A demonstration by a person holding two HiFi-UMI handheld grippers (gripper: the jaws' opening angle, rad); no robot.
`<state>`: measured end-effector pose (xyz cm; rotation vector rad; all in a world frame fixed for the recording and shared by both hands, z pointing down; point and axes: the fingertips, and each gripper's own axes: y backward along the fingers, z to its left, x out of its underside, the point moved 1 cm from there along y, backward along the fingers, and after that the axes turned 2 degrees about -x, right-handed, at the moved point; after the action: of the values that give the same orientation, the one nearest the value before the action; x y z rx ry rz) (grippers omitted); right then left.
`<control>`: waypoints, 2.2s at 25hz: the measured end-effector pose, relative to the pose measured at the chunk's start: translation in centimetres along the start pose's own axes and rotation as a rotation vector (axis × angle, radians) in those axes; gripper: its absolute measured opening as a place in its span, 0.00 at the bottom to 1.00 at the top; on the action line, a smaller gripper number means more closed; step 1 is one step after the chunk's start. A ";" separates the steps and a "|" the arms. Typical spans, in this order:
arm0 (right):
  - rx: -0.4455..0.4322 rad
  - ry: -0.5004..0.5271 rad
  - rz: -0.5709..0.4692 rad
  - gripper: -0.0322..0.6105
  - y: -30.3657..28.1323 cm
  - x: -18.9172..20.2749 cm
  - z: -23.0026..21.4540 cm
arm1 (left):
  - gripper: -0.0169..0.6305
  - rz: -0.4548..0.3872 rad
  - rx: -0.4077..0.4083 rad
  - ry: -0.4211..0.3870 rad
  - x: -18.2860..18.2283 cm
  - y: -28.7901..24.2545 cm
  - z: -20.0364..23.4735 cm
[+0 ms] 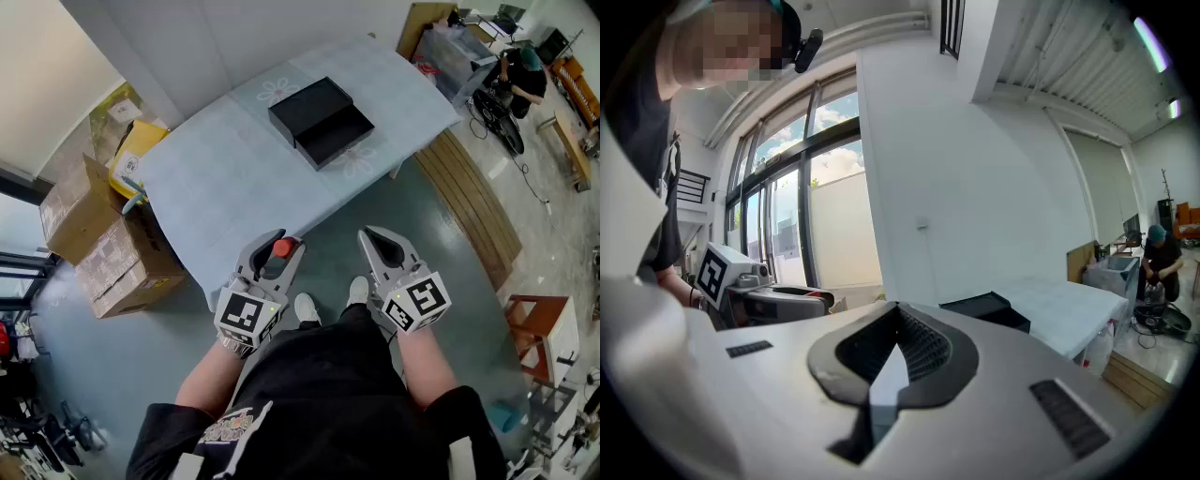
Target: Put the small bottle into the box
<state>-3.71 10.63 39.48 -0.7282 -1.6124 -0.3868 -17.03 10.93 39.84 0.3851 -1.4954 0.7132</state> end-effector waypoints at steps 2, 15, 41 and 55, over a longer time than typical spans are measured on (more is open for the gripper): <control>-0.002 0.004 0.004 0.06 0.0 -0.2 0.0 | 0.26 -0.003 0.000 0.001 -0.1 -0.1 0.0; -0.030 0.021 -0.003 0.06 0.3 -0.3 0.0 | 0.26 -0.005 -0.003 0.005 -0.2 -0.6 -0.6; -0.127 0.047 -0.004 0.06 -1.4 -3.2 -8.2 | 0.26 -0.006 -0.107 0.016 -1.8 -7.8 -0.4; -0.219 0.049 0.011 0.06 -2.9 -4.7 -17.7 | 0.26 0.002 -0.223 0.044 -2.6 -16.5 -0.7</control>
<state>8.04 -3.73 38.63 -0.8855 -1.5340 -0.5749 -5.71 -1.34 40.43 0.1973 -1.5150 0.5459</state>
